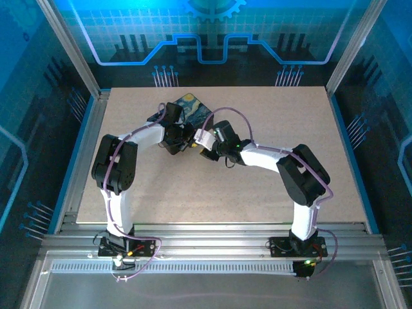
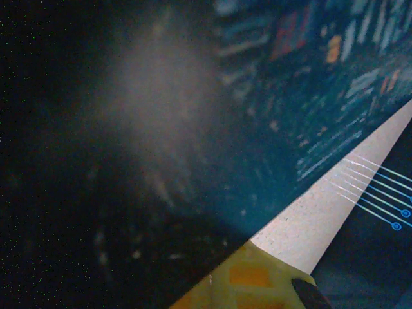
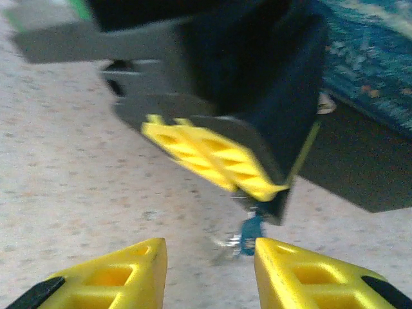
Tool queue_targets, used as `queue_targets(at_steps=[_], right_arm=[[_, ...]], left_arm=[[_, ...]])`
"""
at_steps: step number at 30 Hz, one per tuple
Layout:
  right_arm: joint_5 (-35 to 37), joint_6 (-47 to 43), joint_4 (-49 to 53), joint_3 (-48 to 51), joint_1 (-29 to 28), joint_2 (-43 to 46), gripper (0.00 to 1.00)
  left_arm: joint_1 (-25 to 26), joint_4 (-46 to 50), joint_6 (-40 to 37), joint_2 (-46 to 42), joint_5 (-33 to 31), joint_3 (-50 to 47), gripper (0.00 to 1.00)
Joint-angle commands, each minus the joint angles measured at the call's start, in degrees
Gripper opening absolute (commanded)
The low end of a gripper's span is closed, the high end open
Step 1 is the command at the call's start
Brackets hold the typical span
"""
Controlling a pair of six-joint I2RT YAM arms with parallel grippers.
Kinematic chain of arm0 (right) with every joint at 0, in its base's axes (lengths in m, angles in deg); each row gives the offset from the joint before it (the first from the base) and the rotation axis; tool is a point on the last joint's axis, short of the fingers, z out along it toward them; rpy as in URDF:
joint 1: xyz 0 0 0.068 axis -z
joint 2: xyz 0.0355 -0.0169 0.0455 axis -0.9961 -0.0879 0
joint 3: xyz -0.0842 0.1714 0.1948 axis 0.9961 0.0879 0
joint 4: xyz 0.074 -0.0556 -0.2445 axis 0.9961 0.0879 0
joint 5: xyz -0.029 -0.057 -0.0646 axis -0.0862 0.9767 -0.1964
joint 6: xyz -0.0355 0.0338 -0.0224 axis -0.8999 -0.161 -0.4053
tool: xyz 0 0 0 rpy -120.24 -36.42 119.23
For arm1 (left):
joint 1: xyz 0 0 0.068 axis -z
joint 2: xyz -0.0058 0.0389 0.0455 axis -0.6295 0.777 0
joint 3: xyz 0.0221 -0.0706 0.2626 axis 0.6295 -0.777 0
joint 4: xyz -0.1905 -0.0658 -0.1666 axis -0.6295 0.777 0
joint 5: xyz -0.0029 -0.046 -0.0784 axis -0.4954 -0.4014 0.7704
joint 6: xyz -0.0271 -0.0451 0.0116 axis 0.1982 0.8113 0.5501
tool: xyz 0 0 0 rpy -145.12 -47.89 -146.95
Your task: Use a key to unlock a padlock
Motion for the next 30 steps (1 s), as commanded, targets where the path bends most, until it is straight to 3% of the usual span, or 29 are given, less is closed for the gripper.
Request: queue_targets(at_steps=[1, 12, 30], right_arm=[[5.23, -6.87, -5.23, -0.63, 0.39, -2.0, 0.4], [3.96, -9.07, -6.92, -1.63, 0.88, -4.89, 0.38], [3.72, -6.84, -9.58, -2.88, 0.87, -7.03, 0.24]], left_arm=[[-0.12, 8.33, 3.42, 2.92, 4.29, -2.14, 0.0], [-0.12, 7.8, 3.76, 2.56, 4.52, -2.46, 0.0], [-0.17, 6.57, 4.64, 1.95, 5.07, -3.84, 0.0]])
